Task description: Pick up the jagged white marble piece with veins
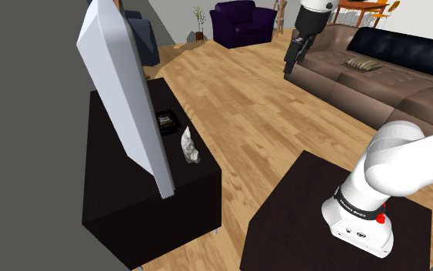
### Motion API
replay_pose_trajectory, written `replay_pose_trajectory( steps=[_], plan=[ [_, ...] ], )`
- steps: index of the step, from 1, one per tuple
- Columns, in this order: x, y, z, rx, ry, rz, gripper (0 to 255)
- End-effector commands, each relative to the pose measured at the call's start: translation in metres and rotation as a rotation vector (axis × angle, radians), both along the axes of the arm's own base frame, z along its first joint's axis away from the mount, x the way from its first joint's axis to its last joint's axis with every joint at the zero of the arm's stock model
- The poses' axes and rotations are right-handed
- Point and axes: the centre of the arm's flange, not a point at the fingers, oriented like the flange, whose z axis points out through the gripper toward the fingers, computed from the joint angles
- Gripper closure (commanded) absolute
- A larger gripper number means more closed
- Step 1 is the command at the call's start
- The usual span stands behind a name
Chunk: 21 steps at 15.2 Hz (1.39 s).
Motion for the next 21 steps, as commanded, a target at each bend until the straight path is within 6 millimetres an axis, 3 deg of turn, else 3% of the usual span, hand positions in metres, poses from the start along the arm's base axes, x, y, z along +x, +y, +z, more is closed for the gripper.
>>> replay_pose_trajectory(
  steps=[1,21],
  plan=[
    [0.0,0.0,0.0,0.0,0.0,0.0,0],
    [0.163,0.117,-0.183,-0.034,0.052,-0.056,0]
  ],
)
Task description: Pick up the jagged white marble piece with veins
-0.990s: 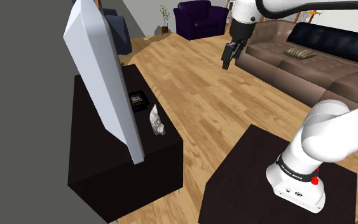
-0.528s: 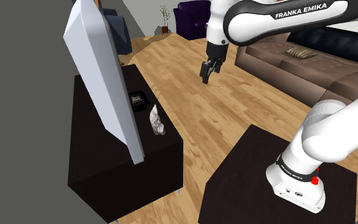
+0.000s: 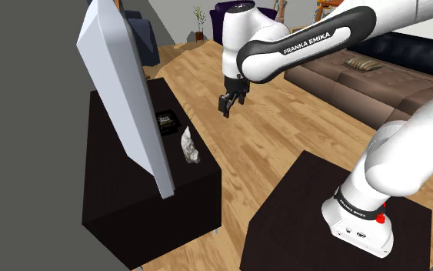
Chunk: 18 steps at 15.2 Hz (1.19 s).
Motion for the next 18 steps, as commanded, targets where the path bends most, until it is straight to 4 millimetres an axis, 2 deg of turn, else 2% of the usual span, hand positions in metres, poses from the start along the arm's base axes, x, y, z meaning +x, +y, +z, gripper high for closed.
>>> replay_pose_trajectory(
  steps=[1,18],
  plan=[
    [0.016,0.013,-0.021,-0.002,0.004,-0.006,0],
    [0.152,0.099,-0.186,-0.032,0.048,-0.053,0]
  ],
)
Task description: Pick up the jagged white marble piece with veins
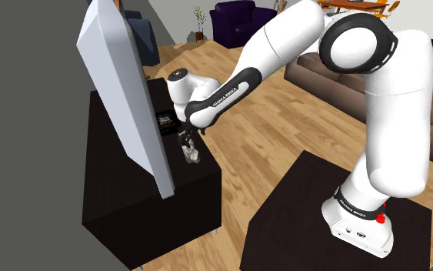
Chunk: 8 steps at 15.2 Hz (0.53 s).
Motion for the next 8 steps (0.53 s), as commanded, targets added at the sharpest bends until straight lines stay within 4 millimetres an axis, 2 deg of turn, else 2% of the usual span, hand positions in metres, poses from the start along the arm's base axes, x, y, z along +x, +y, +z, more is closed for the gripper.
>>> replay_pose_trajectory(
  steps=[1,3,8],
  plan=[
    [0.015,0.008,-0.021,-0.004,0.006,-0.006,0],
    [0.028,0.015,-0.038,-0.007,0.01,-0.011,0],
    [0.028,0.015,-0.064,-0.007,0.01,-0.011,0]
  ],
)
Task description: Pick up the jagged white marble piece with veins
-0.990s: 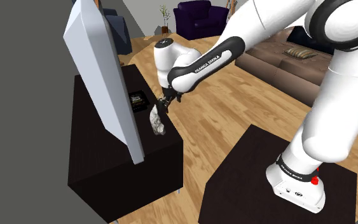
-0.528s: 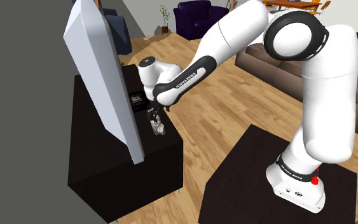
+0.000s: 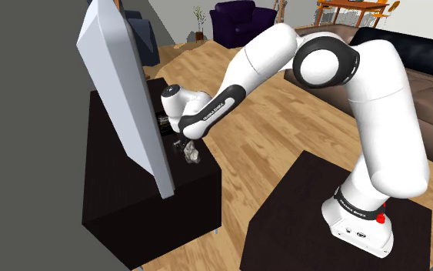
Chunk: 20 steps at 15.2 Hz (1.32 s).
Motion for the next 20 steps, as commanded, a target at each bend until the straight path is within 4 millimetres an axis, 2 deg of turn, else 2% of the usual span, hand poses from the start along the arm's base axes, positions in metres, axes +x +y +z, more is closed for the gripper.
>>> replay_pose_trajectory(
  steps=[1,4,5,14,20],
  plan=[
    [0.0,0.0,-0.011,0.0,0.0,0.0,0],
    [0.0,0.0,-0.019,0.0,0.0,0.0,0],
    [0.0,0.001,-0.019,0.0,0.0,0.0,255],
    [0.0,0.0,-0.019,0.0,0.0,0.0,255],
    [0.0,0.0,0.013,0.0,0.0,0.0,255]
  ],
)
